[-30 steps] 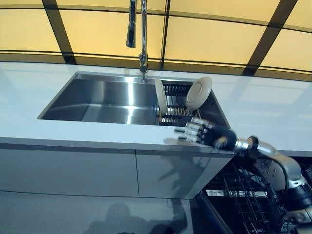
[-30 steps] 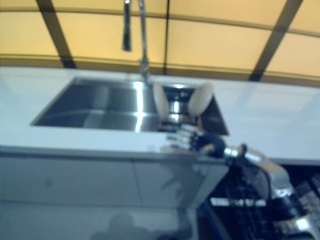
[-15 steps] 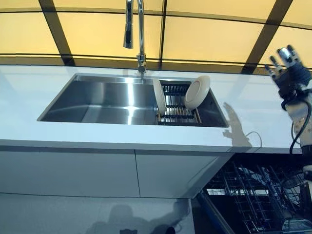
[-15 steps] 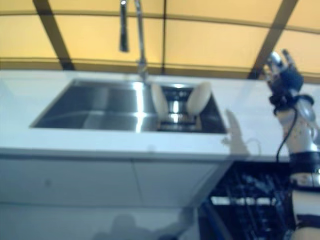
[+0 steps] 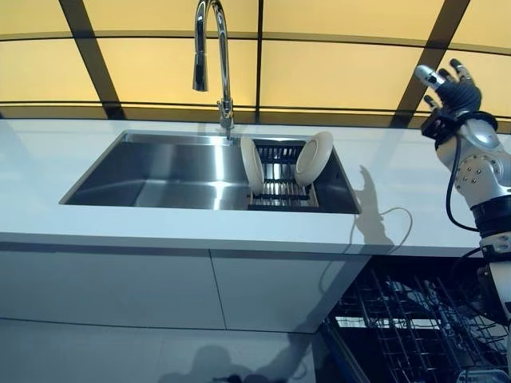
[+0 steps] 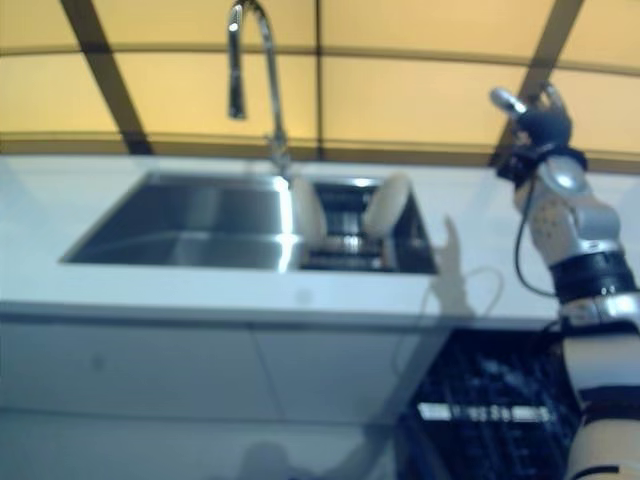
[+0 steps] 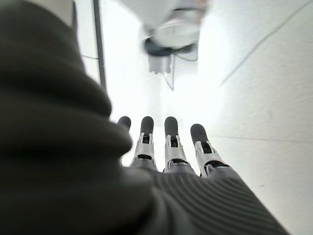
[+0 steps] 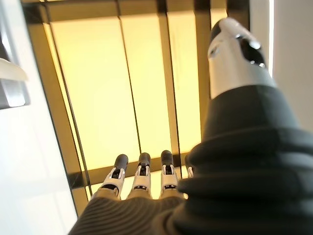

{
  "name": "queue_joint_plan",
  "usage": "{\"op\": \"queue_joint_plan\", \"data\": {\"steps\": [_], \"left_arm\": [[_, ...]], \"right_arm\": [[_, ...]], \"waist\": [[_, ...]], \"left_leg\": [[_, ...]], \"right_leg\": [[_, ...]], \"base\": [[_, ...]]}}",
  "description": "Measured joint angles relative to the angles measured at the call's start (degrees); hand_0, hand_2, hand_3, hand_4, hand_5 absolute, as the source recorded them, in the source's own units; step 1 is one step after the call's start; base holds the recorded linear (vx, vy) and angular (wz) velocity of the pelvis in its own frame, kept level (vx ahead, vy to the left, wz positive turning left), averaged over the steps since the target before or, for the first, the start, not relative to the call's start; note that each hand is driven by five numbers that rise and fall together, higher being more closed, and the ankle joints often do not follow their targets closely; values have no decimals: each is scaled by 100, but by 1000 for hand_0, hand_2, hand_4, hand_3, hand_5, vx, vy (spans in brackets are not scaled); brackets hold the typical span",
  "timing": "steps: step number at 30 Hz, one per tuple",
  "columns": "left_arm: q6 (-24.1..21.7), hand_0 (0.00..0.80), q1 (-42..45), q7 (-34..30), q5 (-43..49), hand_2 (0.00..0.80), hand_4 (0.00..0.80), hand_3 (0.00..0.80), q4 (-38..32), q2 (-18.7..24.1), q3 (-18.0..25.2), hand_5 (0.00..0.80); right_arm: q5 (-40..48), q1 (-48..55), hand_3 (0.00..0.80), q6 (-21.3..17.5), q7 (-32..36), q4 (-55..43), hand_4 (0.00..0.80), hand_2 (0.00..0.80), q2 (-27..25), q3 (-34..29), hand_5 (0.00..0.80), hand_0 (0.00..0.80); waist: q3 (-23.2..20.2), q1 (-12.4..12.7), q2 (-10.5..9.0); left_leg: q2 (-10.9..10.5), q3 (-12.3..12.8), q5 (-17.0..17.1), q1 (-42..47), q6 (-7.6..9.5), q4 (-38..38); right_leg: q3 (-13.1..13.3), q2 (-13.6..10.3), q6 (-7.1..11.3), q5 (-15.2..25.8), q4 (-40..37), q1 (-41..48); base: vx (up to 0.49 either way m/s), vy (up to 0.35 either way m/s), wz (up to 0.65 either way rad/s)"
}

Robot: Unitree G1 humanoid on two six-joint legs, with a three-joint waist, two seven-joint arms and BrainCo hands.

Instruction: Take plates into dishwasher

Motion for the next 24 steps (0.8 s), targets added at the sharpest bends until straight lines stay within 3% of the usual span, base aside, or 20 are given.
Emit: {"op": "queue_joint_plan", "data": {"steps": [7, 10, 13, 16, 24], "left_arm": [[-3, 0, -28, 56, -153, 0, 0, 0, -116, 68, -5, 0], [-24, 0, -41, 33, -161, 0, 0, 0, -119, 139, -167, 0], [-27, 0, -60, 49, -325, 0, 0, 0, -119, 192, -154, 0], [-26, 0, -57, 11, -369, 0, 0, 0, -165, 212, -44, 0], [-143, 0, 265, -98, -256, 0, 0, 0, -160, 86, -79, 0]], "right_arm": [[8, 4, 0, 420, 674, 91, 0, 0, -79, 14, 0, 0], [-60, 78, 0, 477, 744, 197, 0, 0, -76, 54, 0, 0], [-247, 85, 0, 614, 742, 168, 0, 0, -64, 58, 0, 0], [-494, 76, 0, 750, 813, 293, 0, 0, -71, 84, 0, 0], [-1024, 72, 0, 997, 963, 502, 0, 0, -73, 216, 0, 0]], "waist": [[-224, 20, -45], [-225, 13, 9], [-227, 41, -7], [-258, 162, -83], [-257, 244, -85]], "left_leg": [[-70, -15, 202, 237, 114, -508], [24, -122, 209, 255, 109, -563], [-29, -169, 205, 249, 105, -602], [-59, -169, 244, 250, 54, -730], [-21, -203, 344, 235, 13, -904]], "right_leg": [[-50, -68, 203, -162, 144, -107], [55, -86, 309, -369, 769, -400], [381, -94, 344, -346, 463, -246], [331, -51, 331, -97, -279, 63], [261, -15, 328, -105, -274, -5]], "base": [[127, 55, 6], [15, -52, 18], [67, -136, 16], [120, -108, 8], [104, -19, 3]]}}
